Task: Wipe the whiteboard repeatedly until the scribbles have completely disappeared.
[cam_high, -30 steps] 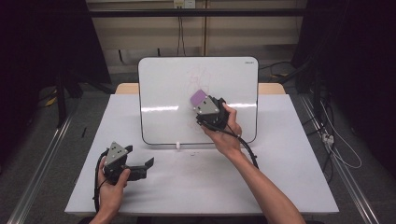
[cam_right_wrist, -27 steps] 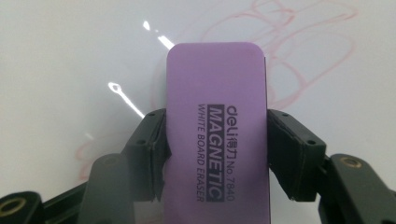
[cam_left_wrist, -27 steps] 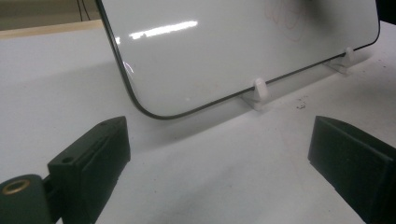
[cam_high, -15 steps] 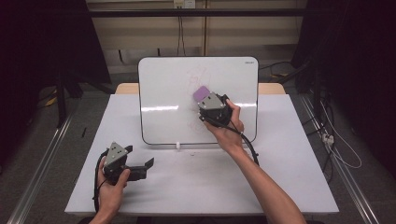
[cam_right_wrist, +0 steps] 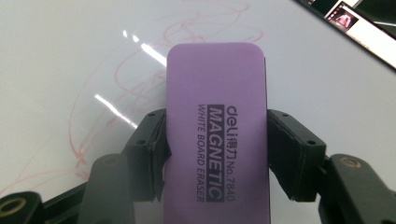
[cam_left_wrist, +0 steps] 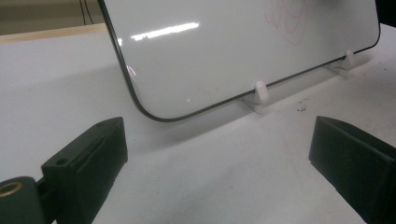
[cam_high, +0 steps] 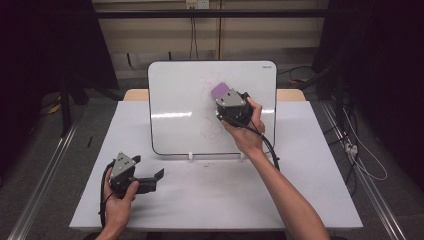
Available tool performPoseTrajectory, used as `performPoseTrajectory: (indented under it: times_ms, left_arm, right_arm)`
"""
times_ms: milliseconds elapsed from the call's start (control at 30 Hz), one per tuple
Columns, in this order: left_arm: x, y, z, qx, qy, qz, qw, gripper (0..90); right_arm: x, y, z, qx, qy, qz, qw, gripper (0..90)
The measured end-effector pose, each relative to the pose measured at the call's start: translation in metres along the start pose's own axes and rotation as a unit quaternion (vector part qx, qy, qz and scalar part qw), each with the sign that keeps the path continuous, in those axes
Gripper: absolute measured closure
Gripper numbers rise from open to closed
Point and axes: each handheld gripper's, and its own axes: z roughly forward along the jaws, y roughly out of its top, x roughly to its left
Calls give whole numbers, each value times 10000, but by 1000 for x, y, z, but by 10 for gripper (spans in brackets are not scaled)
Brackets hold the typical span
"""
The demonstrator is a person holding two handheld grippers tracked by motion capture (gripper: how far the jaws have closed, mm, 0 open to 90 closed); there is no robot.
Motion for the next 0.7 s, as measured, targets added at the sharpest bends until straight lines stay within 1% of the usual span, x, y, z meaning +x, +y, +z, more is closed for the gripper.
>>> performPoseTrajectory:
  times_ms: [100,167,233,367,433,500,533,600,667,700]
  left_arm:
    - [1,0,0,3,-7,4,10000,41]
    - [1,0,0,-9,1,-10,10000,41]
    - [1,0,-1,-14,7,2,10000,41]
    - [1,0,-1,17,-4,35,10000,42]
    - [0,0,0,12,-44,3,10000,41]
    - [1,0,-1,23,-62,35,10000,41]
    - [1,0,-1,20,-53,46,10000,42]
    - [2,0,-1,15,-28,27,10000,41]
    - [2,0,-1,11,-17,15,10000,41]
    - [2,0,-1,12,-8,13,10000,41]
  right_arm:
    - [8,-3,3,40,37,-97,9999,415]
    - [13,-3,3,45,154,-152,9998,415]
    - [21,-2,2,90,241,-296,9992,415]
    - [33,-5,1,75,391,-293,9988,415]
    - [37,-6,1,78,366,-408,9985,415]
    - [34,-6,1,66,368,-331,9988,415]
    - [31,-6,1,49,323,-308,9990,415]
    - [21,-5,2,51,278,-134,9995,415]
    - [11,-4,2,42,152,-78,9998,415]
    - [7,-3,2,44,135,-33,9999,415]
